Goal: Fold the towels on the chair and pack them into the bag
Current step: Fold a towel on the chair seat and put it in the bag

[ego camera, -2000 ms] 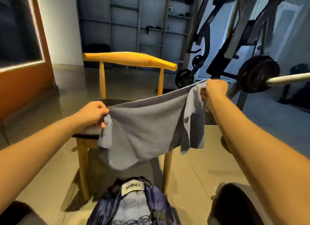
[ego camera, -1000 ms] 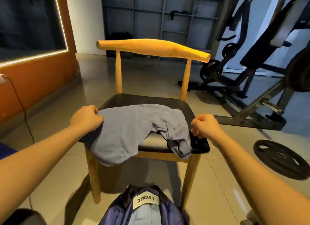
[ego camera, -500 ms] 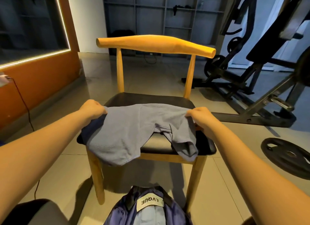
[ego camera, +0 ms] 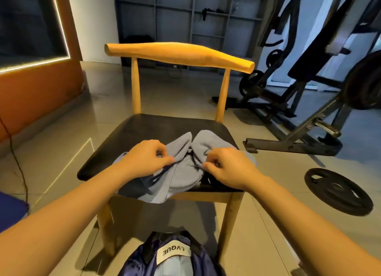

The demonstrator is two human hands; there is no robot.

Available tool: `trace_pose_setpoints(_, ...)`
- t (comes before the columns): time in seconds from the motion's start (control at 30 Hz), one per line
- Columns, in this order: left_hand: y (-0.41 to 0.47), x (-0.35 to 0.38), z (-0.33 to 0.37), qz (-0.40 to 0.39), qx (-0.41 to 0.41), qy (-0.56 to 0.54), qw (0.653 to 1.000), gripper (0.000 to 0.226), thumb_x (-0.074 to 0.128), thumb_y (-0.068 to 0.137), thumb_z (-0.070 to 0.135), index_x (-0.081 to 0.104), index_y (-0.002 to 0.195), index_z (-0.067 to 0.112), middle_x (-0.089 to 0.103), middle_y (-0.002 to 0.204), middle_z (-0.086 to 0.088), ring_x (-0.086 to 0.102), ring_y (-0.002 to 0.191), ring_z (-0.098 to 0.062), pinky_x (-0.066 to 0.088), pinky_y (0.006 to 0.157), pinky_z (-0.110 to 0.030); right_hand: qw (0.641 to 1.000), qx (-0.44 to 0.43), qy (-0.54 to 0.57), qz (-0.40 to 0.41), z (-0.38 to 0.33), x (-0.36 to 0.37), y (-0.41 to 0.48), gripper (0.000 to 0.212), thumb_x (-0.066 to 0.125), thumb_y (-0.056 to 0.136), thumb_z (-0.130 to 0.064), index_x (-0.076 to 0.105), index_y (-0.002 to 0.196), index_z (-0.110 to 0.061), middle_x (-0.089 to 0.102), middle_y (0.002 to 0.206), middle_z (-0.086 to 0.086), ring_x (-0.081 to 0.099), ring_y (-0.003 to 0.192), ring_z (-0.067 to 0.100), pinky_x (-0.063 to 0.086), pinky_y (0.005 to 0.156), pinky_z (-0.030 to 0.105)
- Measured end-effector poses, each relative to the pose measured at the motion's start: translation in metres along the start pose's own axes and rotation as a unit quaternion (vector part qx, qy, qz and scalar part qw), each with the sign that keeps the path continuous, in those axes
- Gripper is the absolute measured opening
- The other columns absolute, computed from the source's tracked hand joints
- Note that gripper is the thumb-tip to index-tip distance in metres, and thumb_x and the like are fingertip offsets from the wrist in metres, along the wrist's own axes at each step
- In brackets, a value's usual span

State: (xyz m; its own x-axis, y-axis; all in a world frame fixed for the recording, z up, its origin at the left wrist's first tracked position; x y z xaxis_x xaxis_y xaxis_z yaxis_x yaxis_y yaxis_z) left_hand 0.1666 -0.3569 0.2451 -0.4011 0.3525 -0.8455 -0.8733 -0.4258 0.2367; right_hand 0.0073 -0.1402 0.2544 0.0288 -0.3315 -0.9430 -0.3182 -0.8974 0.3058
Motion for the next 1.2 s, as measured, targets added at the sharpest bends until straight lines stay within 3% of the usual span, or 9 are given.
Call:
trace_pose_setpoints(0.13, 0.003, 0.003, -0.006, 0.038, -0.049, -0.055, 0.997, 0.010, 0.076, 0.088, 0.028, 0.070, 0.096, 0.027, 0.073, 0.089, 0.007, 0.068, 0.081, -0.012, 0.059, 0.081, -0.043, 0.984, 0.126, 0.075, 0.099, 0.012, -0.012, 0.006, 0.017, 0.058, 0.096, -0.023, 0.066, 0.081, -0.023, 0.068, 0.075, -0.001, 0.060, 0.070, 0.021, 0.051, 0.064, 0.039)
trace_pose_setpoints(0.27, 0.011, 0.005, -0.009, -0.013, -0.084, -0.010, 0.996, 0.064, 0.077, 0.083, 0.040, 0.055, 0.142, 0.027, 0.064, 0.134, -0.001, 0.059, 0.123, -0.025, 0.050, 0.102, -0.050, 0.949, 0.243, 0.145, 0.140, 0.036, -0.017, 0.029, 0.014, 0.060, 0.092, -0.013, 0.070, 0.099, -0.020, 0.070, 0.092, 0.000, 0.062, 0.085, 0.023, 0.052, 0.076, 0.037)
trace_pose_setpoints(0.4, 0.017, 0.008, -0.008, -0.068, -0.072, -0.037, 0.994, 0.017, 0.067, 0.076, 0.043, 0.072, 0.083, 0.029, 0.071, 0.096, 0.003, 0.064, 0.094, -0.023, 0.052, 0.092, -0.053, 0.919, 0.301, 0.249, 0.054, 0.051, -0.010, 0.053, 0.038, 0.052, 0.090, 0.004, 0.063, 0.125, -0.003, 0.067, 0.122, 0.016, 0.062, 0.113, 0.033, 0.052, 0.096, 0.043)
trace_pose_setpoints(0.47, 0.020, 0.007, -0.009, -0.058, -0.069, -0.074, 0.993, 0.012, 0.075, 0.083, 0.032, 0.072, 0.075, 0.024, 0.072, 0.087, 0.002, 0.066, 0.086, -0.021, 0.055, 0.088, -0.050, 0.906, 0.310, 0.288, 0.024, 0.054, -0.006, 0.059, 0.039, 0.047, 0.091, 0.010, 0.059, 0.128, 0.008, 0.063, 0.128, 0.028, 0.058, 0.120, 0.041, 0.051, 0.101, 0.048)
trace_pose_setpoints(0.67, 0.021, -0.020, -0.007, 0.001, -0.078, -0.116, 0.990, 0.010, 0.082, 0.084, 0.024, 0.075, 0.076, 0.020, 0.072, 0.069, -0.002, 0.064, 0.066, -0.017, 0.057, 0.073, -0.045, 0.892, 0.302, 0.337, 0.005, 0.054, -0.008, 0.062, 0.021, 0.064, 0.095, -0.005, 0.068, 0.115, -0.001, 0.064, 0.093, 0.013, 0.054, 0.070, 0.011, 0.045, 0.050, 0.011)
trace_pose_setpoints(0.8, 0.019, -0.032, -0.004, 0.022, -0.115, -0.168, 0.979, 0.018, 0.082, 0.084, 0.025, 0.076, 0.076, 0.011, 0.058, 0.050, 0.003, 0.045, 0.047, -0.004, 0.039, 0.053, -0.023, 0.906, 0.305, 0.293, 0.023, 0.061, -0.020, 0.061, 0.011, 0.073, 0.090, -0.012, 0.073, 0.083, -0.003, 0.058, 0.063, 0.004, 0.049, 0.058, 0.014, 0.041, 0.046, 0.017)
trace_pose_setpoints(1.03, 0.022, -0.039, 0.011, 0.143, -0.205, -0.412, 0.876, 0.011, 0.078, 0.089, 0.024, 0.080, 0.080, 0.018, 0.075, 0.077, -0.001, 0.064, 0.076, -0.018, 0.047, 0.063, -0.028, 0.883, 0.299, 0.348, 0.096, 0.040, -0.058, 0.069, 0.033, 0.073, 0.091, -0.028, 0.067, 0.066, -0.008, 0.056, 0.064, 0.004, 0.051, 0.064, 0.015, 0.044, 0.059, 0.027)
trace_pose_setpoints(1.13, 0.028, -0.042, 0.028, 0.171, -0.172, -0.459, 0.855, 0.008, 0.073, 0.093, 0.021, 0.081, 0.094, 0.021, 0.077, 0.098, 0.002, 0.067, 0.092, -0.014, 0.049, 0.071, -0.025, 0.859, 0.291, 0.391, 0.157, 0.014, -0.061, 0.076, 0.025, 0.071, 0.093, -0.026, 0.075, 0.084, -0.003, 0.063, 0.073, 0.005, 0.056, 0.071, 0.015, 0.047, 0.063, 0.028)
trace_pose_setpoints(1.2, 0.025, -0.037, 0.043, 0.120, -0.141, -0.474, 0.861, 0.011, 0.071, 0.094, 0.016, 0.079, 0.100, 0.020, 0.078, 0.099, 0.003, 0.069, 0.090, -0.010, 0.052, 0.068, -0.021, 0.844, 0.283, 0.442, 0.110, -0.006, -0.056, 0.076, 0.019, 0.069, 0.094, -0.014, 0.075, 0.099, 0.003, 0.061, 0.071, 0.004, 0.055, 0.060, 0.011, 0.045, 0.054, 0.023)
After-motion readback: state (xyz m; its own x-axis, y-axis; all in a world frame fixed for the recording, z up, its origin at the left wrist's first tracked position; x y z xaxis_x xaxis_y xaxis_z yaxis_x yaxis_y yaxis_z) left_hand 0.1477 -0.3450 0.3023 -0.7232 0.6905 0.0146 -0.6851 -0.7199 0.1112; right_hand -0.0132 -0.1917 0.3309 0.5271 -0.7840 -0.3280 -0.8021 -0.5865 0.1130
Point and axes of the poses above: each hand's wrist, its own y-axis towards the middle knuckle, its own x-axis out of the palm, z = x × y, the point moved 1 cm from there along y, towards the middle knuckle
